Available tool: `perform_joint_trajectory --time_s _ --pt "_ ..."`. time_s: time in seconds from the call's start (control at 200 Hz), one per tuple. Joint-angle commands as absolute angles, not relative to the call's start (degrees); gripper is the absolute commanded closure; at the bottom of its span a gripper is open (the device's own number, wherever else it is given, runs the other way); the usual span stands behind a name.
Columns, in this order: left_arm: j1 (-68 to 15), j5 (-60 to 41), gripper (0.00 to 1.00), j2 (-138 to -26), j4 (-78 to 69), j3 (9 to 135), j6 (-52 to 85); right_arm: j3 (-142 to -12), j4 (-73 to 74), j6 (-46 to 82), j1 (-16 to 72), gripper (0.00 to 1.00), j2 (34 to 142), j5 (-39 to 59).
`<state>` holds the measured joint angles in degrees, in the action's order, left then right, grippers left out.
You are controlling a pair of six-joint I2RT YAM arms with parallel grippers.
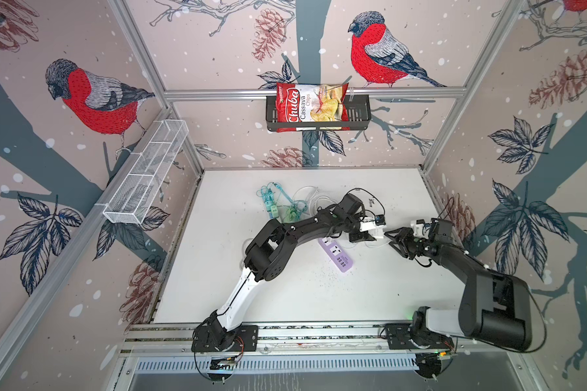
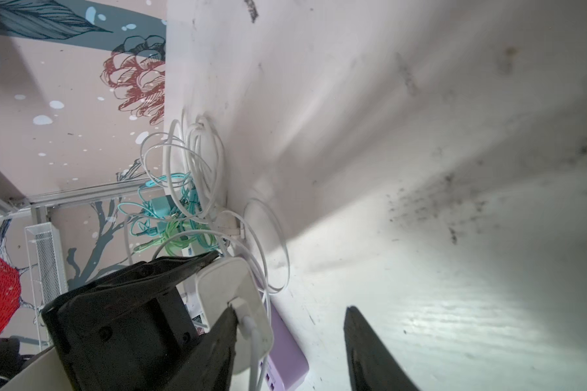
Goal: Insert the plug
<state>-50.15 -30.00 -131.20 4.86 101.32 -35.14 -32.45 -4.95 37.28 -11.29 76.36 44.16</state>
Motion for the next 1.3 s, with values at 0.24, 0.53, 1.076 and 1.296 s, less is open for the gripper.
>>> perform_joint_trajectory --time_s 0.24,0.53,1.076,1.296 --pt "-50.4 -32.2 0.87 -128.8 -3.3 99.7 -32.1 -34.8 -5.0 36.0 -8.9 0.40 68.0 45.3" --pt "-50.7 -32.0 0.88 -126.0 -6.0 96.9 -31.6 -34.7 -4.9 35.6 -6.5 0.43 69.8 44.5" --pt "-51.7 -31.7 0.89 -124.9 -5.8 95.7 -31.9 -35.8 -1.5 37.5 -3.8 0.58 70.6 44.6" --pt "-52.1 -32.0 0.89 -124.5 -6.4 95.7 -31.7 -35.6 -0.2 38.1 -3.1 0.66 70.9 45.0"
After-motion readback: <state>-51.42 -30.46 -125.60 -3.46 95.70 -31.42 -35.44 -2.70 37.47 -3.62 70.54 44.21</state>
